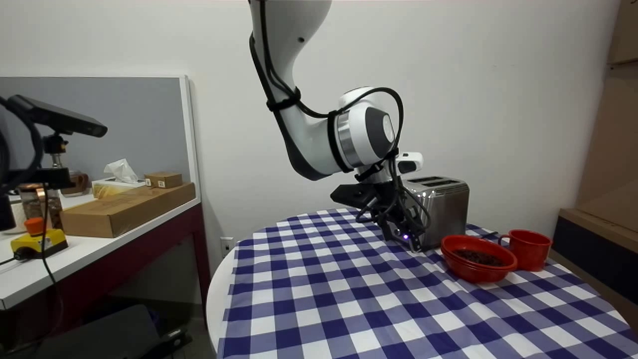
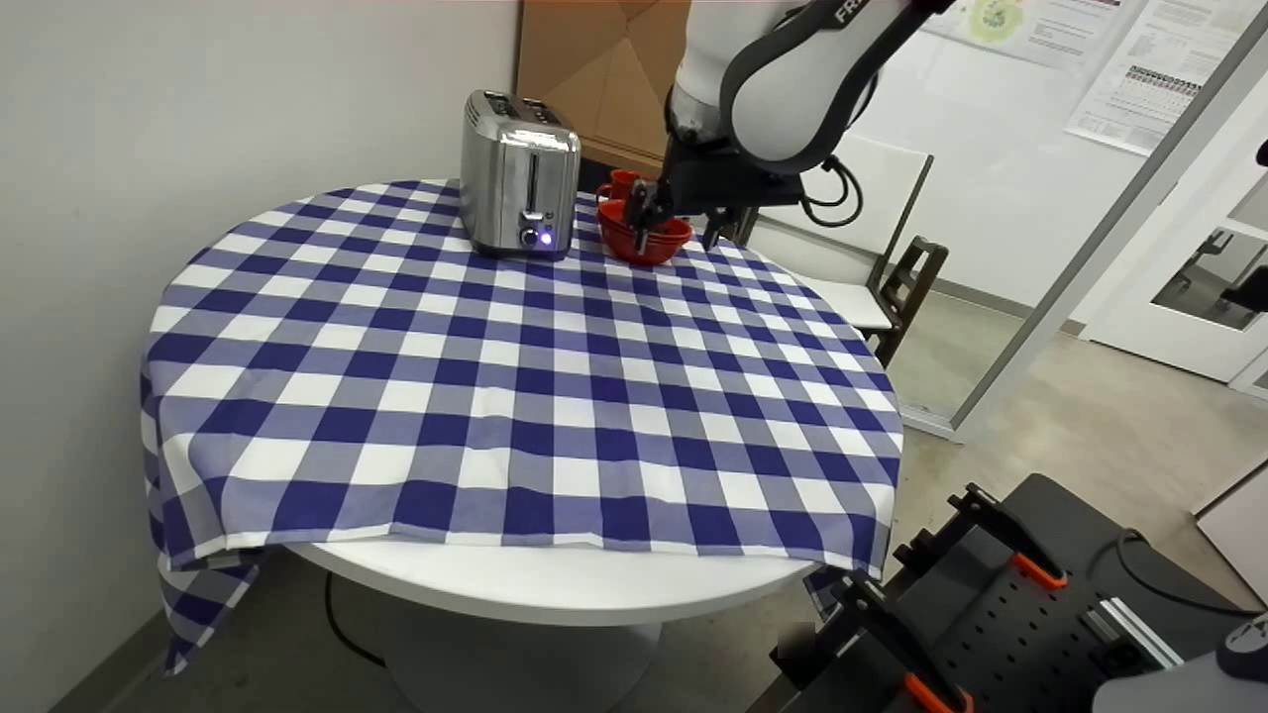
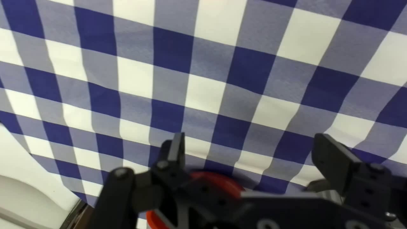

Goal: Release the lever on the toaster upwards

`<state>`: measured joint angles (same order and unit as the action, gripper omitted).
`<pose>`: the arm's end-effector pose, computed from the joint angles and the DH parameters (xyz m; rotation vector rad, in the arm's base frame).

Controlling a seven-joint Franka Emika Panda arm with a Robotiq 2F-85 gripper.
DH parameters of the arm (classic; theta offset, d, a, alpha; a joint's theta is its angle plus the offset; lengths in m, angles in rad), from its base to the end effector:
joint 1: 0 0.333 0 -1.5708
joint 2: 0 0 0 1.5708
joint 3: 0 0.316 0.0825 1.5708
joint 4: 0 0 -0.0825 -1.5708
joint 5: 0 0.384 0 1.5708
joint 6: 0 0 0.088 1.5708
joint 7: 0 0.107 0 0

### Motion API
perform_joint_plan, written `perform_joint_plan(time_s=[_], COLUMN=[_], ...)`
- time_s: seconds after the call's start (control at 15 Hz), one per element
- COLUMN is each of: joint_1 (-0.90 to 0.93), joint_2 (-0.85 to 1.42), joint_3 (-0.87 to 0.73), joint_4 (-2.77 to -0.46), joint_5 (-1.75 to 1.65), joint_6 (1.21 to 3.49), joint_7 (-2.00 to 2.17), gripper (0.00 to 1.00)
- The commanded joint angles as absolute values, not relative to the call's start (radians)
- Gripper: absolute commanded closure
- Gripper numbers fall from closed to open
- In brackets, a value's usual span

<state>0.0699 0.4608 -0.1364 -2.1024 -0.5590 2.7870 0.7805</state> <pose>0.5977 -0.0144 0.2153 2.8567 -0.4609 0.4403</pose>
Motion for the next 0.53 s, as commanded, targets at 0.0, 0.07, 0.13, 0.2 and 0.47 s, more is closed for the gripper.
perform_joint_plan(time_s=[0.0, 0.07, 0.13, 0.2, 0.47], joint_1=[0.187, 0.214, 0.242, 0.266, 0.356], joint_2=[0.575, 0.597, 0.623, 0.643, 0.728], joint_3=[-0.231, -0.253, -0.279, -0.299, -0.386], joint_4=[-1.998, -1.978, -1.958, -1.941, -1.876], joint_5=[-0.532, -0.528, -0.525, -0.515, -0.476], joint_6=[2.845, 2.856, 2.874, 2.885, 2.925], joint_7=[0.833, 0.846, 0.861, 0.871, 0.906], gripper=[0.0, 0.0, 0.0, 0.0, 0.0])
